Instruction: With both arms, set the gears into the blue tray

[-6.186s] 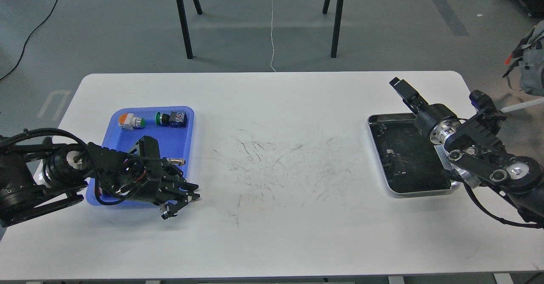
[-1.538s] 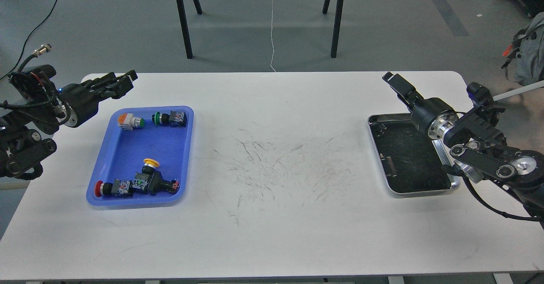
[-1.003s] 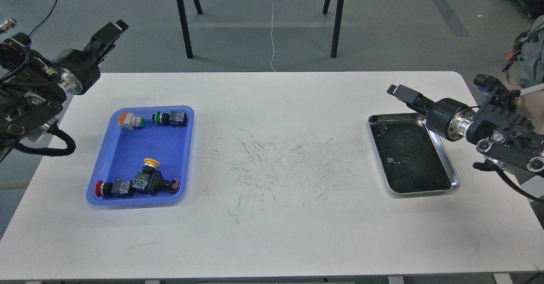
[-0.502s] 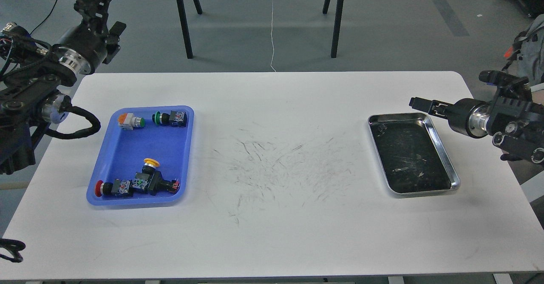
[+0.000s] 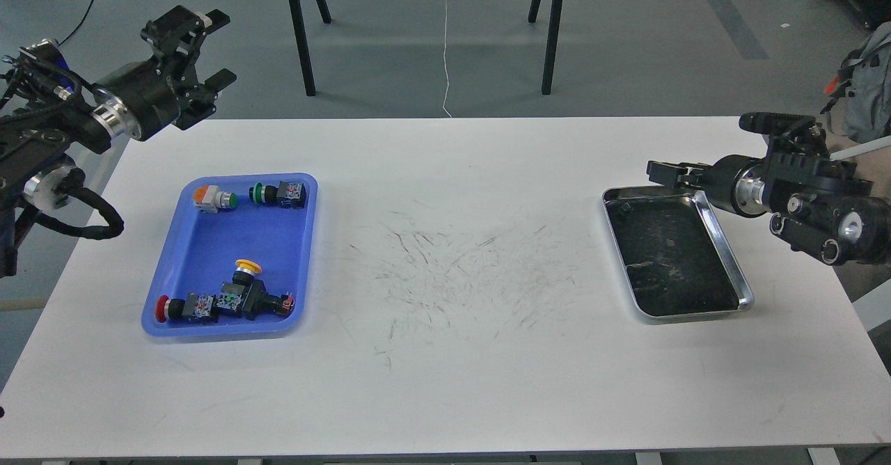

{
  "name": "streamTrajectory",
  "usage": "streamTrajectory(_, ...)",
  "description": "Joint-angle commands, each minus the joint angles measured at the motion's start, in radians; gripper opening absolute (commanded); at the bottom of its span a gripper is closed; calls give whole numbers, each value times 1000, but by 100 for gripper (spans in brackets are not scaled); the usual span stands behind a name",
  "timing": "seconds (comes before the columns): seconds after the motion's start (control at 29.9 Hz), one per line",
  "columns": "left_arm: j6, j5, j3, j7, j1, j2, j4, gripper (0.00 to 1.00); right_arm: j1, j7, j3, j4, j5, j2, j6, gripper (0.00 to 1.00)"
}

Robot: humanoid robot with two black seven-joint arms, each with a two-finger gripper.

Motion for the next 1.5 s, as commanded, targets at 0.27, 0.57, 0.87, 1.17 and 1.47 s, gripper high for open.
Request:
streamTrajectory(0.27, 0, -76, 1, 0, 12, -2, 4, 100, 0, 4, -75, -5, -62, 51, 0, 86)
streamTrajectory(0.57, 0, -76, -1, 0, 15, 4, 5, 100, -5, 10, -146, -34, -62, 88, 0, 82)
streamTrajectory(0.87, 0, -78, -1, 0, 17, 4, 5, 100, -28, 10, -152, -97, -62, 140, 0, 81)
streamTrajectory(1.17, 0, -76, -1, 0, 17, 7, 7, 100, -29, 21, -186, -96, -62, 154, -2, 78)
streamTrajectory(1.47, 0, -79, -1, 0, 17, 5, 5, 100, -38, 27, -195, -117, -62, 174, -2, 71)
